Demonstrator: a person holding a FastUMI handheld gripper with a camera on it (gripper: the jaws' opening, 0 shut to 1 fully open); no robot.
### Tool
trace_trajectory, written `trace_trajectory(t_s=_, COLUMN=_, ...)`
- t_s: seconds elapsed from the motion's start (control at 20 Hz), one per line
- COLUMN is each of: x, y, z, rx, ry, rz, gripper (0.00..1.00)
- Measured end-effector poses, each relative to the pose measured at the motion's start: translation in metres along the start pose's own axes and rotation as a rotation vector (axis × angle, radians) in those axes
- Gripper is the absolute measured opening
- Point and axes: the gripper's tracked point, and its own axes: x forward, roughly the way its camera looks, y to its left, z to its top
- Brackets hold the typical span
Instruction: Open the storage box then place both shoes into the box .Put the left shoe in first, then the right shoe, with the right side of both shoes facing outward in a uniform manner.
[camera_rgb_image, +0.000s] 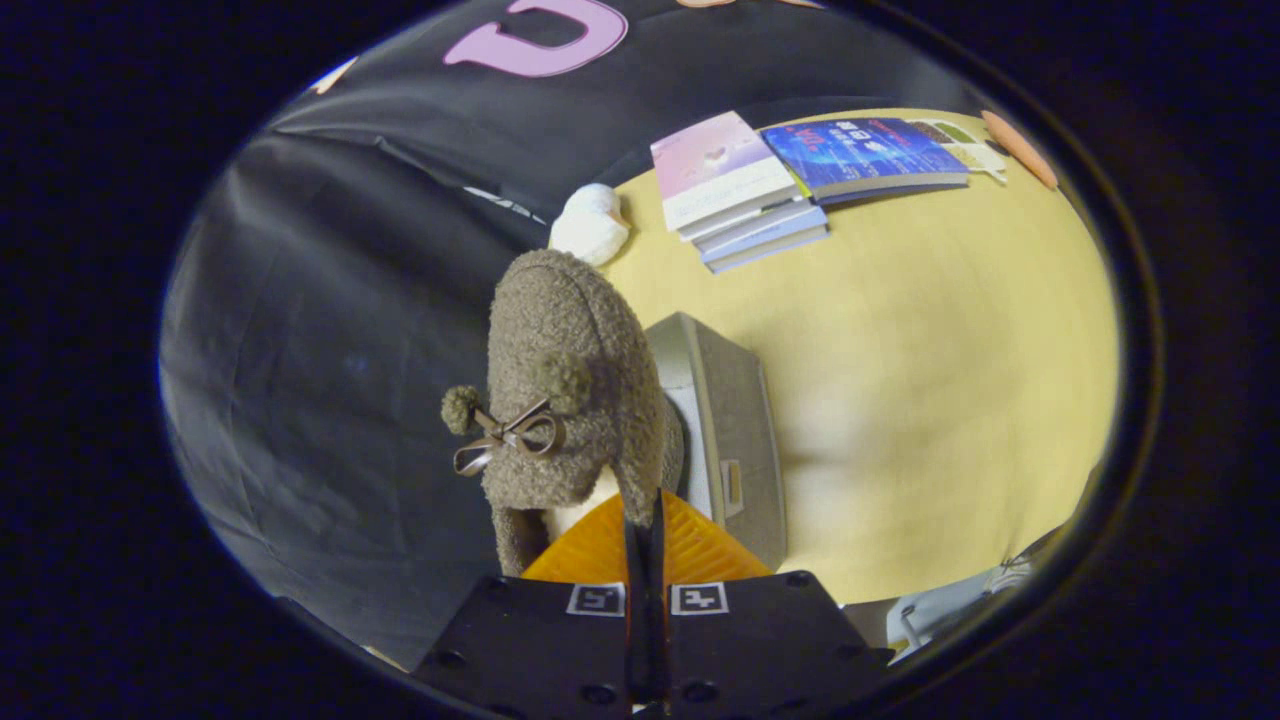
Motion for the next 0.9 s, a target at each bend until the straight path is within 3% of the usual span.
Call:
trace_trajectory(t_s=0.5, x=0.041, y=-0.018, z=-0.033, rx=-0.012, ry=0.04, rz=-0.117, gripper=0.03)
trace_trajectory(t_s=0.9, x=0.04, y=-0.023, z=-0.043, rx=-0.004, ry=0.042, rz=-0.205, gripper=0.04)
